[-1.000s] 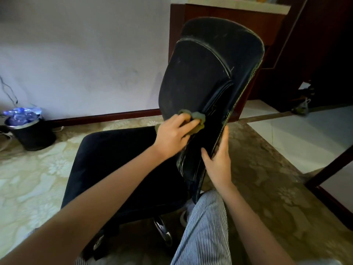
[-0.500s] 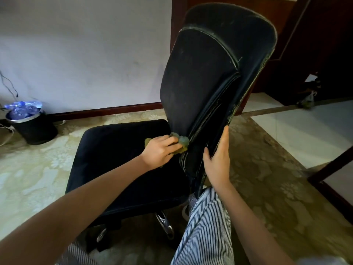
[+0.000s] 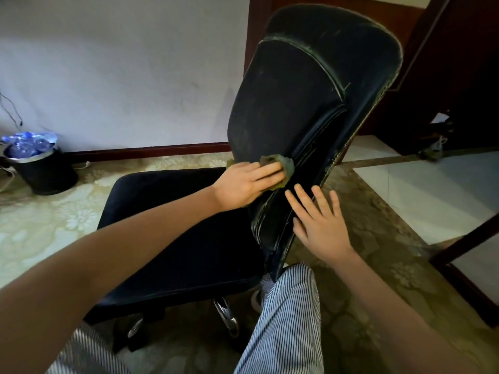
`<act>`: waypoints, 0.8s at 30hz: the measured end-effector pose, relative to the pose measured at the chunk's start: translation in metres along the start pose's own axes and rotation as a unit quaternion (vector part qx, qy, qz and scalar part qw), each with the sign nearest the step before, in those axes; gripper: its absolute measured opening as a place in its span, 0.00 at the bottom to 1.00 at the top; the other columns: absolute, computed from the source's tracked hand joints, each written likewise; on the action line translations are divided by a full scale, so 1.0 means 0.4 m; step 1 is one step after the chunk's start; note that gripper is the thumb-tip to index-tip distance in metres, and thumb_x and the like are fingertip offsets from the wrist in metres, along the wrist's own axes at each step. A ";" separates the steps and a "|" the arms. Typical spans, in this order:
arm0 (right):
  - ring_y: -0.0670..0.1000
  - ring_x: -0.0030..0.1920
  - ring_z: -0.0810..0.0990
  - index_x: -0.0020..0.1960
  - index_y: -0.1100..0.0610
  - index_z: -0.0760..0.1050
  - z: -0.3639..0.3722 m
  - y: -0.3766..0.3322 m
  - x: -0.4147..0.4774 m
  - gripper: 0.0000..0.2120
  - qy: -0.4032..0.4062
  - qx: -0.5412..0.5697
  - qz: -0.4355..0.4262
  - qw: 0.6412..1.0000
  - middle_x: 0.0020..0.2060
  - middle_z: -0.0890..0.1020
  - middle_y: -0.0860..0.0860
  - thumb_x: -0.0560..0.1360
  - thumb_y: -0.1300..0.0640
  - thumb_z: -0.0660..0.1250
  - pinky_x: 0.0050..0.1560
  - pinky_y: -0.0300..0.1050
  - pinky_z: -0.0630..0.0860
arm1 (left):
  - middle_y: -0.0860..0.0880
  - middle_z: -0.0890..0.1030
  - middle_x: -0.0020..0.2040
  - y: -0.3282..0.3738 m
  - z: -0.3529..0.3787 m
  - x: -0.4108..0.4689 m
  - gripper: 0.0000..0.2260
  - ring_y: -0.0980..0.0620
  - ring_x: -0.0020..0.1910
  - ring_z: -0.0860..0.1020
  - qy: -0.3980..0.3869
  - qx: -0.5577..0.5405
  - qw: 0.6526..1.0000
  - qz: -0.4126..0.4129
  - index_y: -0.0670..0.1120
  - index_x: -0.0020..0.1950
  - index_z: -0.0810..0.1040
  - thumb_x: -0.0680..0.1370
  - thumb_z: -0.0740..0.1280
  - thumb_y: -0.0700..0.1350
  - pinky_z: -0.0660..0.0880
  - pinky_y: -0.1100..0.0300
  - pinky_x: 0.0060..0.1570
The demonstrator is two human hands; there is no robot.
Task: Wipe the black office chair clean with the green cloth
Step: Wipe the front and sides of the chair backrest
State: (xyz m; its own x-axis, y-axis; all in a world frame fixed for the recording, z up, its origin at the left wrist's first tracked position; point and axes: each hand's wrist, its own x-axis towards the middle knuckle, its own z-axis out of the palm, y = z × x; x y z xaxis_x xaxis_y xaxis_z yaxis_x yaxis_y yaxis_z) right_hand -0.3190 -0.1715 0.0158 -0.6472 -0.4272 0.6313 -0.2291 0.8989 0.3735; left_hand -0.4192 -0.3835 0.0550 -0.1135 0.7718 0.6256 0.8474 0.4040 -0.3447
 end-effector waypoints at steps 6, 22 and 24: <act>0.58 0.69 0.59 0.72 0.55 0.58 0.009 -0.018 -0.002 0.27 -0.012 -0.020 0.006 1.000 0.71 0.60 0.51 0.74 0.51 0.54 0.70 0.56 0.49 | 0.47 0.66 0.63 0.057 0.054 -0.086 0.19 0.51 0.46 0.67 -0.017 0.034 0.999 -0.010 0.43 0.64 0.66 0.73 0.57 0.40 0.76 0.58 0.37; 0.57 0.69 0.60 0.72 0.53 0.60 0.000 0.017 -0.019 0.25 -0.026 -0.032 -0.056 0.998 0.71 0.61 0.50 0.75 0.52 0.54 0.72 0.56 0.47 | 0.46 0.65 0.64 0.046 0.005 -0.024 0.19 0.51 0.46 0.67 0.008 0.021 0.999 -0.037 0.42 0.65 0.65 0.74 0.56 0.41 0.77 0.58 0.37; 0.57 0.69 0.60 0.72 0.53 0.60 0.001 0.016 -0.019 0.25 -0.024 -0.029 -0.053 0.998 0.71 0.61 0.50 0.75 0.53 0.54 0.72 0.55 0.44 | 0.46 0.65 0.63 0.045 0.018 -0.025 0.18 0.51 0.47 0.67 0.002 0.027 0.999 -0.025 0.42 0.65 0.66 0.75 0.56 0.40 0.76 0.58 0.37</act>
State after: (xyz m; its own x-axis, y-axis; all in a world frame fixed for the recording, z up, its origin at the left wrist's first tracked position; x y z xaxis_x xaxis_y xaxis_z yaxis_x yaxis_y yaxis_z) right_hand -0.3160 -0.1626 0.0131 -0.6565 -0.5124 0.5536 -0.2557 0.8416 0.4758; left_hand -0.4064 -0.3803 0.0375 -0.1531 0.7472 0.6467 0.8118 0.4683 -0.3488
